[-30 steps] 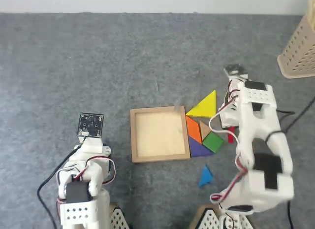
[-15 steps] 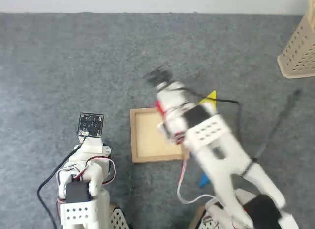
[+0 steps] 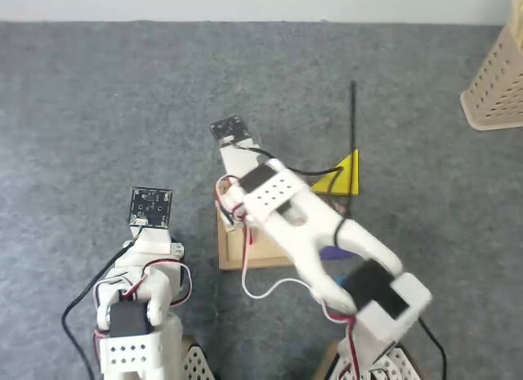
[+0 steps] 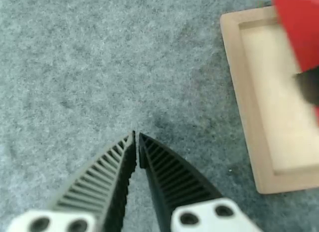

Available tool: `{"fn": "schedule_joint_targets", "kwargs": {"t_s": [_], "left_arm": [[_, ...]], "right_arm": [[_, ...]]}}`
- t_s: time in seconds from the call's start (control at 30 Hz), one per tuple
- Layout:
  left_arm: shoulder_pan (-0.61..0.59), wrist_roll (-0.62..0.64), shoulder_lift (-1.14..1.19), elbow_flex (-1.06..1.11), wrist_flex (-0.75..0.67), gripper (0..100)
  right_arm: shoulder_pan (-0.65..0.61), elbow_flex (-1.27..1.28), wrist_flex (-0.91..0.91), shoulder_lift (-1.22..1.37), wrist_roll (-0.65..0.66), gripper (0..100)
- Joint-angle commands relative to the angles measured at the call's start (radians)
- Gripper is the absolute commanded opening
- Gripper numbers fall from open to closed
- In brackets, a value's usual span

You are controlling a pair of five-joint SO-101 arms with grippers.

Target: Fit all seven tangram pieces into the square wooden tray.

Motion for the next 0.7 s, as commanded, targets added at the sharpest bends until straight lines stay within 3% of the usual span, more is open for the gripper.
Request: {"fn": "schedule_joint_targets", "kwargs": {"t_s": [0.0, 0.23, 0.43, 0.67], "left_arm": [[0.002, -0.005, -0.020, -0.007, 0.008, 1], [0.002, -0.005, -0.020, -0.007, 0.008, 1], [0.002, -0.005, -0.020, -0.007, 0.008, 1], [0.002, -0.005, -0.020, -0.007, 0.008, 1]], "right_arm": [[-0.025, -0.110, 0.030, 0.031, -0.026, 0.7], [-0.030, -0.198, 0.150, 0.079, -0.031, 19.1], [-0.007, -0.195, 0.162, 0.031, -0.026, 19.7], [0.110, -0.192, 0.223, -0.071, 0.028, 19.7]]}}
